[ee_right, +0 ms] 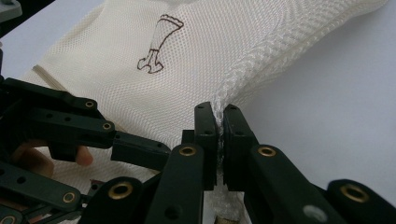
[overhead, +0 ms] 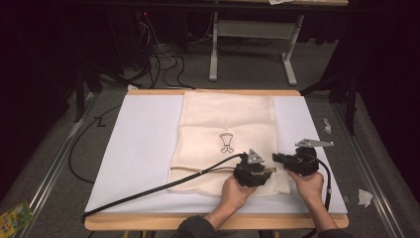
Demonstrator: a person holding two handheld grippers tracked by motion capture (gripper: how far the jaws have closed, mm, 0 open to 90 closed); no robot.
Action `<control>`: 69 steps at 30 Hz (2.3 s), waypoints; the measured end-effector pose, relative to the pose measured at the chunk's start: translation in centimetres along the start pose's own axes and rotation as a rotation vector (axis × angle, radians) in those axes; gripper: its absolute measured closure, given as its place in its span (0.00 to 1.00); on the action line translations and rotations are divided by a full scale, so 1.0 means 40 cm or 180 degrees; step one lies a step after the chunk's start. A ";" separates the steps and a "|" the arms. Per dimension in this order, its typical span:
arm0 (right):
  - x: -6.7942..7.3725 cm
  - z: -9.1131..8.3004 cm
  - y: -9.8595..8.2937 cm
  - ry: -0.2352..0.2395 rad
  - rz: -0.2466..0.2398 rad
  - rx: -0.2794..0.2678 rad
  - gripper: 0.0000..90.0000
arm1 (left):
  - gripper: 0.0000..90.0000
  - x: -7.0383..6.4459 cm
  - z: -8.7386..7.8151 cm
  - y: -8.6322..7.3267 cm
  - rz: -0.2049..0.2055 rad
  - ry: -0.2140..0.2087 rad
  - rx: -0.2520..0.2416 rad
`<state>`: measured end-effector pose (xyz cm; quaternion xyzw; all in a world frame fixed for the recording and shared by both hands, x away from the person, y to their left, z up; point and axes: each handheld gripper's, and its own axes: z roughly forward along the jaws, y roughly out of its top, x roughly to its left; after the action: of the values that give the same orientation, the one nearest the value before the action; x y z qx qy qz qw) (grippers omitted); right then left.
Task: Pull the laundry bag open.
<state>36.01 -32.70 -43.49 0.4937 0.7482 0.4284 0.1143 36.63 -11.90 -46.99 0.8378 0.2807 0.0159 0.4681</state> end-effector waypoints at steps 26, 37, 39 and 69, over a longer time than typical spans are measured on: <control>0.005 -0.002 0.006 -0.0059 -0.0015 0.0025 0.97 | 0.71 -0.019 0.016 0.017 0.0041 0.0033 0.0019; 0.006 0.002 0.005 -0.0026 0.0001 0.0022 0.97 | 0.72 -0.012 0.027 0.012 -0.0046 -0.0091 0.0016; 0.006 0.002 0.005 -0.0024 -0.0003 0.0017 0.97 | 0.73 -0.011 0.028 0.013 -0.0066 -0.0108 -0.0001; -0.001 0.008 -0.005 -0.0021 0.0000 0.0041 0.97 | 0.86 -0.010 0.031 0.009 -0.0106 -0.0303 -0.0075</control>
<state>36.09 -32.57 -43.85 0.4958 0.7506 0.4219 0.1135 36.84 -13.22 -47.31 0.8272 0.2718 -0.0285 0.4909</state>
